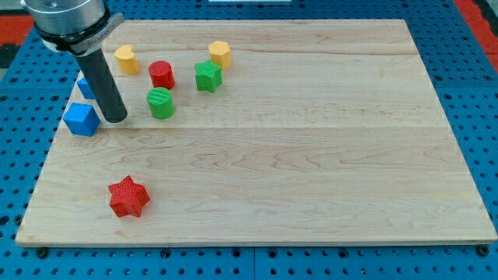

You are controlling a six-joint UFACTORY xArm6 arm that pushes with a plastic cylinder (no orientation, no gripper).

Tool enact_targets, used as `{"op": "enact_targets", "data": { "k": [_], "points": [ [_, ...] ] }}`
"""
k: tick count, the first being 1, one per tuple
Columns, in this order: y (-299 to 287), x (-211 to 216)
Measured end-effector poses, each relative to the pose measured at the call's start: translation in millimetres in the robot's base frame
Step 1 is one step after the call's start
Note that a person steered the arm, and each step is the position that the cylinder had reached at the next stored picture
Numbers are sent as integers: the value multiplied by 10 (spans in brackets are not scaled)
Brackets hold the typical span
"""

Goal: Slide the blue triangle towards the yellow heart

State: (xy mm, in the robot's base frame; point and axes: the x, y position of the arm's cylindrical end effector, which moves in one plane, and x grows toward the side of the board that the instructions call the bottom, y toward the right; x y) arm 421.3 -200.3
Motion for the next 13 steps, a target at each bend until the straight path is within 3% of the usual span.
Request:
{"op": "enact_targets", "data": {
  "k": [4,5,6,8,9,11,13],
  "points": [
    [943,-41],
    [1111,235],
    [1762,394],
    [1925,409],
    [2425,535],
    [3508,244],
    [3444,-57]
  ]
}}
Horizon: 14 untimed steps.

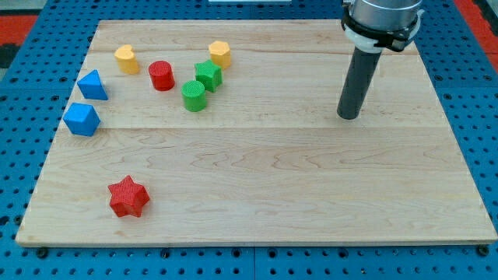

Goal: Slide the blue triangle towards the yellow heart

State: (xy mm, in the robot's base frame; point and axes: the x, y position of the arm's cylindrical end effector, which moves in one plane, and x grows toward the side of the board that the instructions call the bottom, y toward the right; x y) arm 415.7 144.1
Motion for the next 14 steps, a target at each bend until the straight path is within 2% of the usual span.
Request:
{"op": "enact_targets", "data": {
  "k": [2,3,4,5,6,7,9,10,11,14],
  "points": [
    [-224,-165],
    [-738,-112],
    [-1237,298],
    [-2501,771],
    [-3862,898],
    [-4486,705],
    [-4460,-107],
    [-4179,-295],
    [-3806,-337],
    [-3555,-606]
  ]
}}
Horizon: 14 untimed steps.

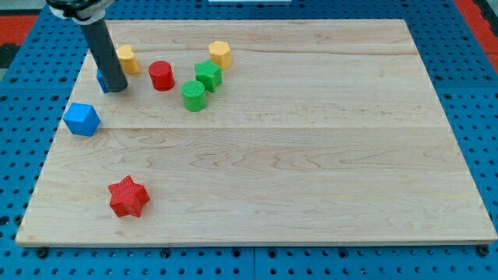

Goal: Slide the blue triangle towards the yellow heart

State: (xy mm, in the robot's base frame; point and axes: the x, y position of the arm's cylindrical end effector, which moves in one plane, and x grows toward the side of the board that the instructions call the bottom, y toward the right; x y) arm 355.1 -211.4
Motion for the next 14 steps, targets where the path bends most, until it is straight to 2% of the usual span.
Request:
{"op": "enact_targets", "data": {
  "k": [3,4,5,6,7,9,10,12,14],
  "points": [
    [-33,-518],
    [-30,-452],
    [-45,74],
    [-557,226],
    [-926,-88],
    [-681,-319],
    [-926,-441],
    [-536,-441],
    [-936,-316]
  ]
}}
